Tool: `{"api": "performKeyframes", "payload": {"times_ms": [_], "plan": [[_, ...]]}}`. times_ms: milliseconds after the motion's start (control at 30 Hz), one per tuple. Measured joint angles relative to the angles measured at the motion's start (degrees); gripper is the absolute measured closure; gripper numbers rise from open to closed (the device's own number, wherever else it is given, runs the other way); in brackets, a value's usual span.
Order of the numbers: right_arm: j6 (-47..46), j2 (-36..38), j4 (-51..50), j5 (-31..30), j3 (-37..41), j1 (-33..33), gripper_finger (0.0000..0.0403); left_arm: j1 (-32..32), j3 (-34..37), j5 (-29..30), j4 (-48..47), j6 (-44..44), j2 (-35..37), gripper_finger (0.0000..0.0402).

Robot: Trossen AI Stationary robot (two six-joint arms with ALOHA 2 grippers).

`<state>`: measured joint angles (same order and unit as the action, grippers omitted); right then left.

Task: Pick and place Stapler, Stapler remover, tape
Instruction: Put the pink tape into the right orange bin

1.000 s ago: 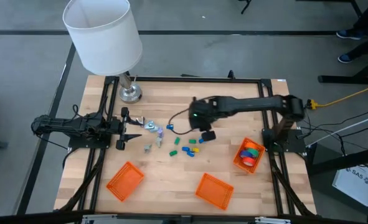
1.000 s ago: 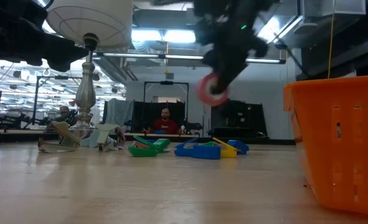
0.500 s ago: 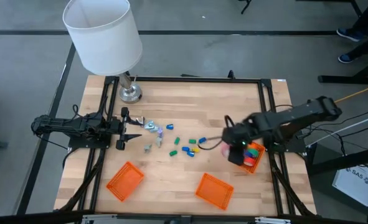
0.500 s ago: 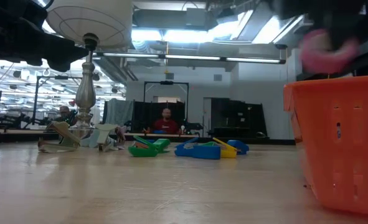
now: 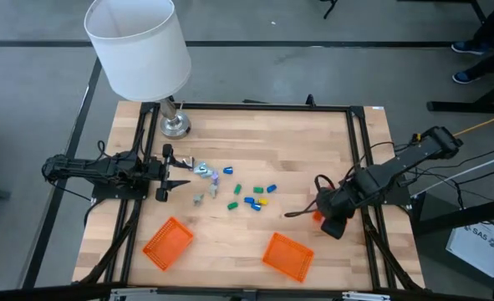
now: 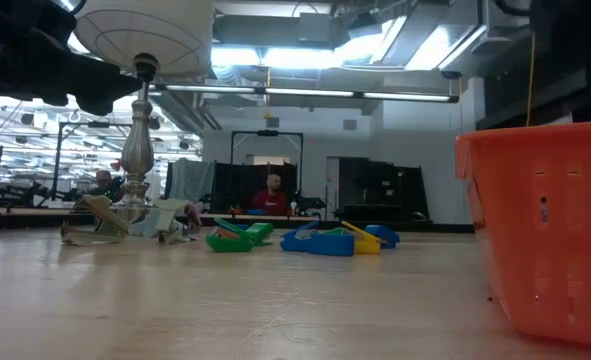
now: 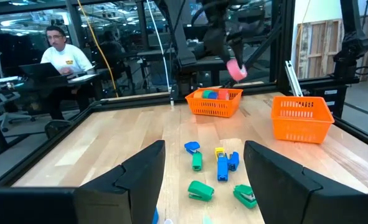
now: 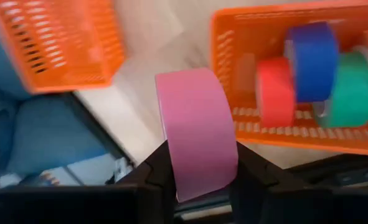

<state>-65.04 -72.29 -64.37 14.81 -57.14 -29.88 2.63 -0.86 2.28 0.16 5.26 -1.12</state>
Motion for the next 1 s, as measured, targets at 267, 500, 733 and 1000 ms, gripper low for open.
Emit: {"api": "performKeyframes", "payload": {"times_ms": [267,500,733,1000], "plan": [[0.49,-0.02,3.91,-1.26,7.07,-0.17,0.0294,0.00,0.02,0.02,0.00,0.00,-0.01,0.0185],[1.01,-0.03,4.43,-4.29,8.92,-0.14,0.0293,0.00,0.00,0.02,0.00,0.00,-0.01,0.0186],[1.70,-1.08,4.43,-9.75,8.96,-0.10,0.0288,0.00,0.00,0.02,0.00,0.00,-0.01,0.0187],[3.96,-1.89,4.33,-10.76,8.98,-0.04,0.0286,0.00,0.00,0.02,0.00,0.00,0.01,0.0185]]}}
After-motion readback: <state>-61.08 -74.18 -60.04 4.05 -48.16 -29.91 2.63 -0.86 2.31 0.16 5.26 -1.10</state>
